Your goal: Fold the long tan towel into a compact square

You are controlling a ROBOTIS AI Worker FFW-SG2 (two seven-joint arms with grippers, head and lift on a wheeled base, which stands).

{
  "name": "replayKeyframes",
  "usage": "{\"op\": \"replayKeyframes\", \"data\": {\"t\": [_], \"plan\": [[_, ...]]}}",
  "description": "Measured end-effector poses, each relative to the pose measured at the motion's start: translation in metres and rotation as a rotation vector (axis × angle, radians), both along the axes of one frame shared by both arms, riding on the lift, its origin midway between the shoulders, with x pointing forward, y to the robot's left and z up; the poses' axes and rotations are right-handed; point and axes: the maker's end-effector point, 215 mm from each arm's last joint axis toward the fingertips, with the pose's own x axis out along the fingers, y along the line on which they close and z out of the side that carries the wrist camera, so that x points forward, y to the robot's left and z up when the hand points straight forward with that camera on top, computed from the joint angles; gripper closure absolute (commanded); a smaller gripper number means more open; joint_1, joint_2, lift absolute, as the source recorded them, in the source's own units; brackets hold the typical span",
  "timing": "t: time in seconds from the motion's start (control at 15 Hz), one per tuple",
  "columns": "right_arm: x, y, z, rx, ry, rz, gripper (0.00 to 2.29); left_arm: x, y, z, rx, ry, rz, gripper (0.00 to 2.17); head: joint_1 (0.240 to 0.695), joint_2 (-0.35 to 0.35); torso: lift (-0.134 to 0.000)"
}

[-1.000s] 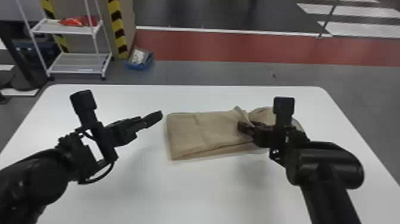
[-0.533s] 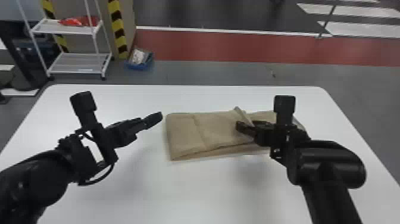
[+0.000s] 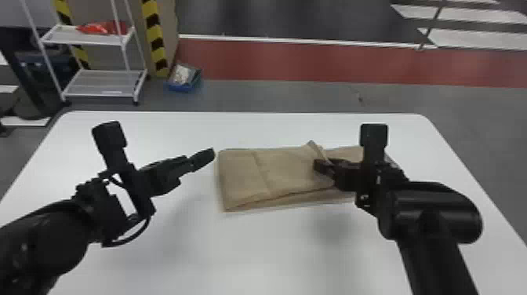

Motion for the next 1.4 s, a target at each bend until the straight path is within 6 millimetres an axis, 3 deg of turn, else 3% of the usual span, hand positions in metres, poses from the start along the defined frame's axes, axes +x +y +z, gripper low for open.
{"op": "replayKeyframes", "data": {"t": [0.27, 0.4, 0.53, 0.8, 1.07, 1.27, 1.4], "plan": [[-0.002, 0.000, 0.004, -0.002, -0.007, 0.000, 0.76, -0.002, -0.001, 0.000, 0.002, 0.001, -0.004, 0.09, 0.695, -0.086, -0.124], [-0.004, -0.001, 0.009, -0.006, -0.016, 0.001, 1.26, -0.002, -0.002, 0.001, 0.002, 0.000, -0.007, 0.09, 0.695, -0.087, -0.124], [-0.005, 0.003, 0.011, -0.011, -0.018, 0.013, 1.43, -0.003, -0.003, 0.003, 0.002, -0.001, -0.009, 0.09, 0.695, -0.085, -0.124], [-0.008, 0.012, 0.016, -0.003, -0.029, 0.035, 1.48, -0.005, -0.005, 0.004, 0.003, -0.002, -0.012, 0.09, 0.695, -0.080, -0.124], [-0.017, 0.019, 0.047, 0.008, -0.096, 0.058, 1.48, -0.005, 0.006, 0.005, 0.003, -0.004, 0.010, 0.09, 0.695, -0.063, -0.124], [-0.031, -0.015, 0.077, 0.022, -0.137, 0.034, 1.48, -0.007, 0.011, 0.007, 0.006, -0.006, 0.016, 0.09, 0.695, -0.080, -0.124], [-0.037, -0.049, 0.080, 0.002, -0.131, 0.005, 1.48, -0.008, 0.013, 0.006, 0.006, -0.003, 0.020, 0.09, 0.695, -0.120, -0.124]]}}
